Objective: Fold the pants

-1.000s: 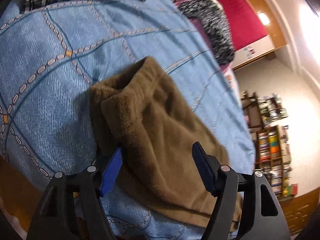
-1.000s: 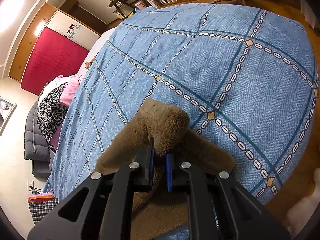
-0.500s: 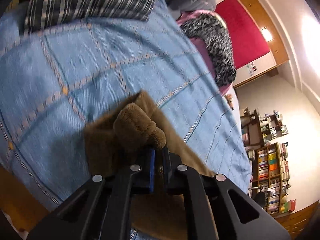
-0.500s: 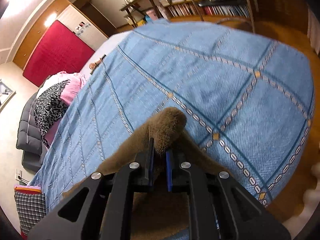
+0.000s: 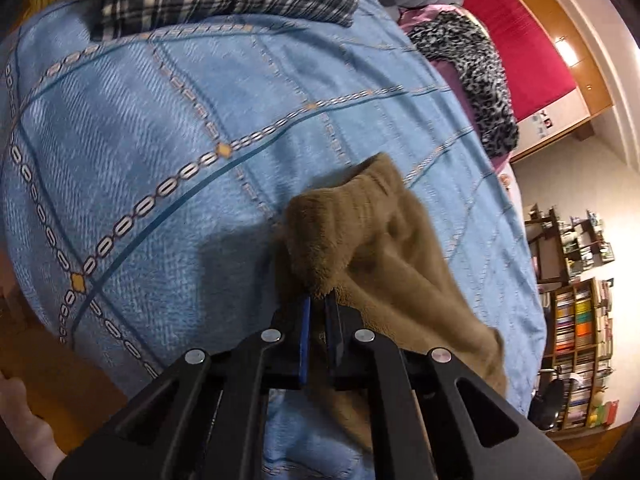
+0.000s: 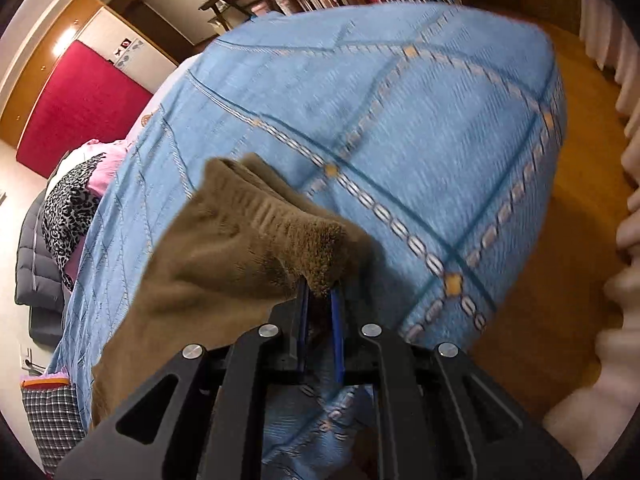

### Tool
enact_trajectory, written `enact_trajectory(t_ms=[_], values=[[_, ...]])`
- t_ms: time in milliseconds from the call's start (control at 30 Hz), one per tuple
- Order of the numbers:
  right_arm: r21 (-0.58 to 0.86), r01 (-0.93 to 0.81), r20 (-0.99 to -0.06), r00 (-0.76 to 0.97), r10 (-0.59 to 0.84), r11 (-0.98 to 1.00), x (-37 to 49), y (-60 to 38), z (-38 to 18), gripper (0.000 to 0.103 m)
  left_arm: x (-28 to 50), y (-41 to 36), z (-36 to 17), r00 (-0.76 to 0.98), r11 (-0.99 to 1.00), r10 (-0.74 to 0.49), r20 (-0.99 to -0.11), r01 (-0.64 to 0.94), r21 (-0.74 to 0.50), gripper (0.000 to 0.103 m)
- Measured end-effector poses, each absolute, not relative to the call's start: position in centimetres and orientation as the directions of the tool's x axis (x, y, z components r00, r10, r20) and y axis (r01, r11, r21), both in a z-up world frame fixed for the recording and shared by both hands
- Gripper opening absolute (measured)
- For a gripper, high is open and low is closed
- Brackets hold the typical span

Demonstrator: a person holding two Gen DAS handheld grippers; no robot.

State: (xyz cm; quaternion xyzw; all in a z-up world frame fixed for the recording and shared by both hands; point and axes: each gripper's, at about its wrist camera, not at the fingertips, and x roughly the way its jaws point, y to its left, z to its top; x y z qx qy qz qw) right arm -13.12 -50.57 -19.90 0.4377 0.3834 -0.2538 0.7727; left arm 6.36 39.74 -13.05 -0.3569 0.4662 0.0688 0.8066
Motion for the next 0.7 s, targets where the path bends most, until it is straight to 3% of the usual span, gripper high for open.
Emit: enact_trajectory(t_ms=[67, 167, 233, 267, 300, 367, 567, 700], values=[[0.513, 0.721, -0.802, 0.596, -0.037, 0.466, -13.4, -50.9, -20.3, 0.014, 6.5, 39.6, -13.3, 0.552, 0.748, -0.21, -0.807, -0.44, -0.496, 0.006], [0.518, 0.728, -0.796, 0.602, -0.057, 0.45, -14.2, -51.6, -19.9, 0.035, 6.9, 39.0, -12.9, 0.54, 0.787, -0.168, -0.825, -0.431, -0.442, 0.009], [0.498, 0.732, -0.793, 0.601, -0.097, 0.465, -14.6, -51.7, -19.2, 0.036, 7.0, 38.5, -12.5, 0.529, 0.81, -0.136, -0.838, -0.427, -0.401, 0.012], [0.475, 0.735, -0.791, 0.597, -0.131, 0.483, -14.7, -51.7, -18.6, 0.036, 7.0, 38.4, -12.5, 0.524, 0.815, -0.127, -0.842, -0.43, -0.39, 0.023], [0.448, 0.743, -0.79, 0.589, -0.168, 0.498, -14.7, -51.7, -18.0, 0.036, 6.8, 38.4, -12.2, 0.519, 0.818, -0.096, -0.85, -0.445, -0.364, 0.042], [0.412, 0.741, -0.775, 0.591, -0.223, 0.53, -14.6, -51.2, -16.8, 0.036, 6.2, 38.4, -11.2, 0.532, 0.82, -0.027, -0.846, -0.472, -0.323, 0.058], [0.334, 0.648, -0.718, 0.645, -0.26, 0.685, -10.6, -48.4, -14.1, 0.036, 4.9, 35.8, -7.2, 0.579, 0.86, 0.137, -0.804, -0.472, -0.193, 0.058], [0.287, 0.573, -0.709, 0.666, -0.231, 0.768, -7.2, -46.2, -14.1, 0.036, 5.2, 31.2, -4.7, 0.634, 0.914, 0.233, -0.737, -0.402, -0.057, 0.066]])
